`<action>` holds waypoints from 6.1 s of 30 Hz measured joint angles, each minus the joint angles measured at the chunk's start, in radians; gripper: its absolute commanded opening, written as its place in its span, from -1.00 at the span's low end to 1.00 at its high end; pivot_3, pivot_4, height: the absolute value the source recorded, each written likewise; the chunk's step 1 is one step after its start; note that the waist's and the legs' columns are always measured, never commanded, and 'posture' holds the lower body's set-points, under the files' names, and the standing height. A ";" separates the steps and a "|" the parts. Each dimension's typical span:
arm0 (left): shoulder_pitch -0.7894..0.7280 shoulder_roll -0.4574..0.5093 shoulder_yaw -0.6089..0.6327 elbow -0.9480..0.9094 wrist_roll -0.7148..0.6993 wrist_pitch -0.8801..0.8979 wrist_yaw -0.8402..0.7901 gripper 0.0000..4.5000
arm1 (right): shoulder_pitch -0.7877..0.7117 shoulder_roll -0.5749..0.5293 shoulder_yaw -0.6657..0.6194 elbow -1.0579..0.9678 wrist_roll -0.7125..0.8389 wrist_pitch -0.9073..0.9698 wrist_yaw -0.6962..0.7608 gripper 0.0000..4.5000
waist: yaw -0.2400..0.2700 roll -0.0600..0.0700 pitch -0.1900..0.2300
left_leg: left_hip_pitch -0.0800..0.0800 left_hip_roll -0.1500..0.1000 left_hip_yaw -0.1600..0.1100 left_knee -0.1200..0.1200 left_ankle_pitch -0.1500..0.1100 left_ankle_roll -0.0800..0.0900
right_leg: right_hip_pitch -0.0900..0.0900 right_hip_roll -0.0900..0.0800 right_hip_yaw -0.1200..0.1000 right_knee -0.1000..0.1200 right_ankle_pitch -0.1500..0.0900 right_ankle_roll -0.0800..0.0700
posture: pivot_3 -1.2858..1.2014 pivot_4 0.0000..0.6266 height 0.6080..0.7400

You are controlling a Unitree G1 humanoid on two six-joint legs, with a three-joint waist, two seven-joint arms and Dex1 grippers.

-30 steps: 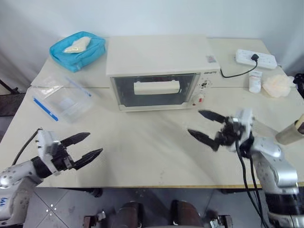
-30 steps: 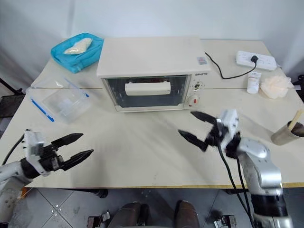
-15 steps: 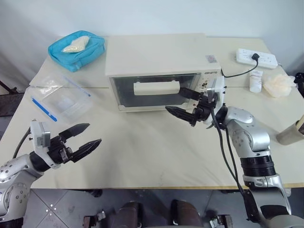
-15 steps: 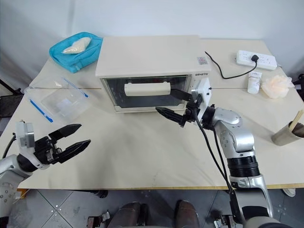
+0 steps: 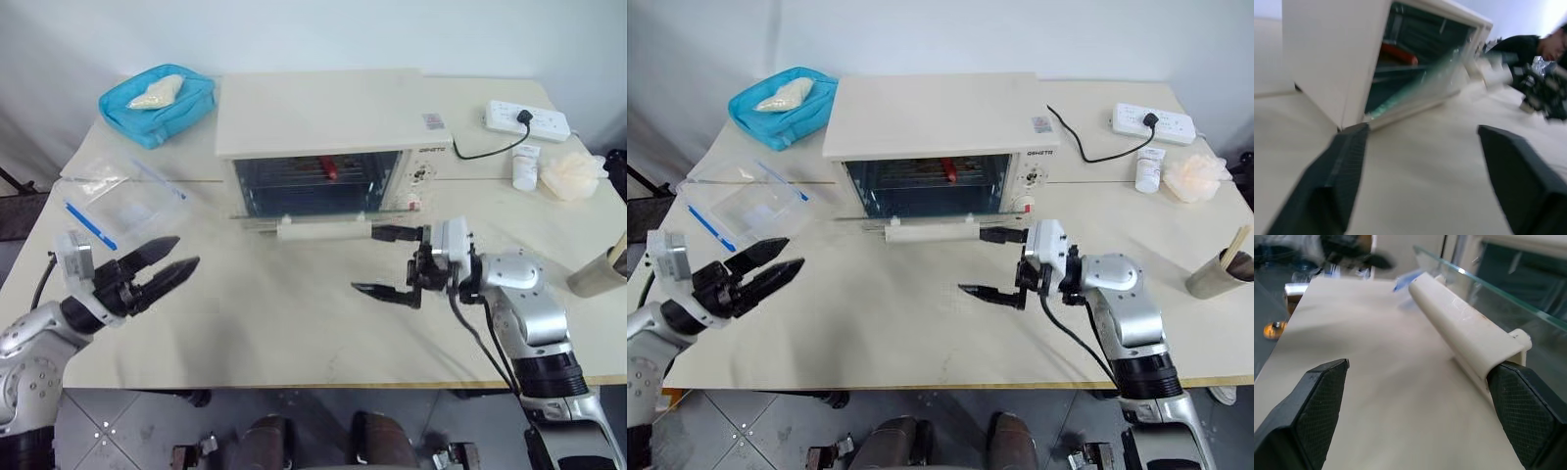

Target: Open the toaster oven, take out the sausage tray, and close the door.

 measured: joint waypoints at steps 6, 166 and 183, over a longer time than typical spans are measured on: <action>-0.244 -0.065 -0.148 0.123 0.093 -0.029 0.027 -0.69 | 0.013 0.015 0.003 0.001 -0.040 -0.063 -0.046 1.00 | 0.003 -0.001 0.000 | 0.000 0.001 0.000 0.003 0.000 -0.001 | 0.001 0.002 0.000 0.002 0.000 0.000 | 0.03 -0.52 1.00; -0.209 -0.171 0.052 0.287 -0.879 0.907 0.883 -1.00 | 0.021 -0.149 0.228 -0.182 -0.562 -0.378 -0.410 0.74 | -0.023 -0.007 0.001 | -0.004 0.006 -0.006 0.013 -0.004 -0.006 | -0.006 0.004 0.013 0.015 -0.003 -0.005 | 0.03 -0.52 1.00; 0.465 -0.297 0.183 -0.111 -1.077 0.603 0.726 -1.00 | 0.098 -0.269 -0.040 0.179 -0.109 -0.125 -0.145 -0.98 | -0.022 -0.005 0.001 | 0.001 0.009 -0.006 0.011 -0.007 -0.006 | 0.010 0.002 0.015 -0.012 -0.004 -0.008 | 0.03 -0.52 1.00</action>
